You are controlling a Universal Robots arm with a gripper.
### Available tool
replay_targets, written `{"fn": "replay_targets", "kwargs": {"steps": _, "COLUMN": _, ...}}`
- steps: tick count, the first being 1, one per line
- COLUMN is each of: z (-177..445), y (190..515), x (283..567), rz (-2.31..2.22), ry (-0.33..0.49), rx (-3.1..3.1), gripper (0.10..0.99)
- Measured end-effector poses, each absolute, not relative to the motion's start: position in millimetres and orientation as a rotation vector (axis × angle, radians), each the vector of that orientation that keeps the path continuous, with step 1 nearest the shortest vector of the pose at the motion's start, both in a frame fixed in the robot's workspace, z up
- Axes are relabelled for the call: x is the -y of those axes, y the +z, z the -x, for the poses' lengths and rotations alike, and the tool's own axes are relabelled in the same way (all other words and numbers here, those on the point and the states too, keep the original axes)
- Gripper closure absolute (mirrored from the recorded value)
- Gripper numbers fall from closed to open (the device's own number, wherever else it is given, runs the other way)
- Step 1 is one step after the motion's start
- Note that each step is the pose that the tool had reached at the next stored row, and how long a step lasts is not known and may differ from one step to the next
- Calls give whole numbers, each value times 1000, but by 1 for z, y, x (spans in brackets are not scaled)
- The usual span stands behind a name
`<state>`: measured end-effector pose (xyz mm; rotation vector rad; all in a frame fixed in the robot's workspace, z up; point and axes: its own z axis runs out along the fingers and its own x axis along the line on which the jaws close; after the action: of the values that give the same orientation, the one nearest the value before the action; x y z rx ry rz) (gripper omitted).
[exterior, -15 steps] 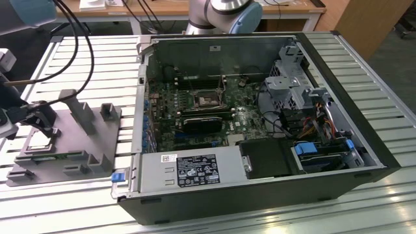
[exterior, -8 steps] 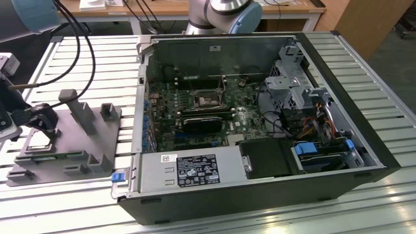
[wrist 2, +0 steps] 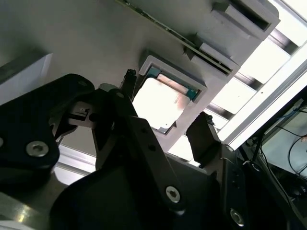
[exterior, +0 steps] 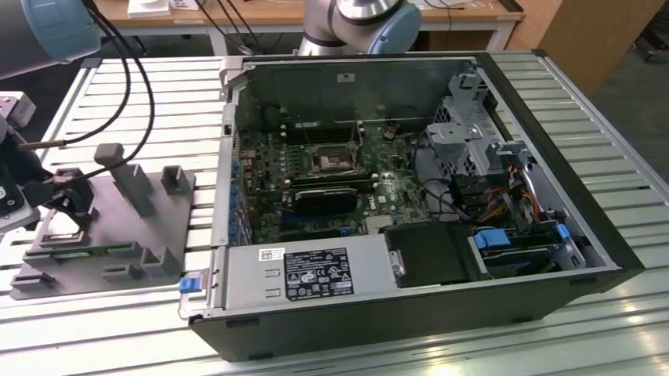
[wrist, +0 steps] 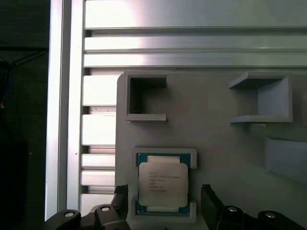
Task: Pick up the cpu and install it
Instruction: 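Pick up the cpu and move it towards the insertion slot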
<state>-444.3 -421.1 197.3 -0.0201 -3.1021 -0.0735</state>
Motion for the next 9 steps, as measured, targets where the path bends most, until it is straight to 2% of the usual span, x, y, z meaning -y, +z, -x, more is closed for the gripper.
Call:
{"fn": "replay_targets", "kwargs": {"steps": 5, "z": 446, "y": 194, "x": 419, "rz": 20, "ry": -74, "rx": 3102, "gripper": 392}}
{"fn": "replay_targets", "kwargs": {"steps": 6, "z": 446, "y": 193, "x": 418, "rz": 20, "ry": -74, "rx": 3102, "gripper": 463}}
{"fn": "replay_targets", "kwargs": {"steps": 9, "z": 447, "y": 191, "x": 417, "rz": 20, "ry": -74, "rx": 3102, "gripper": 463}}
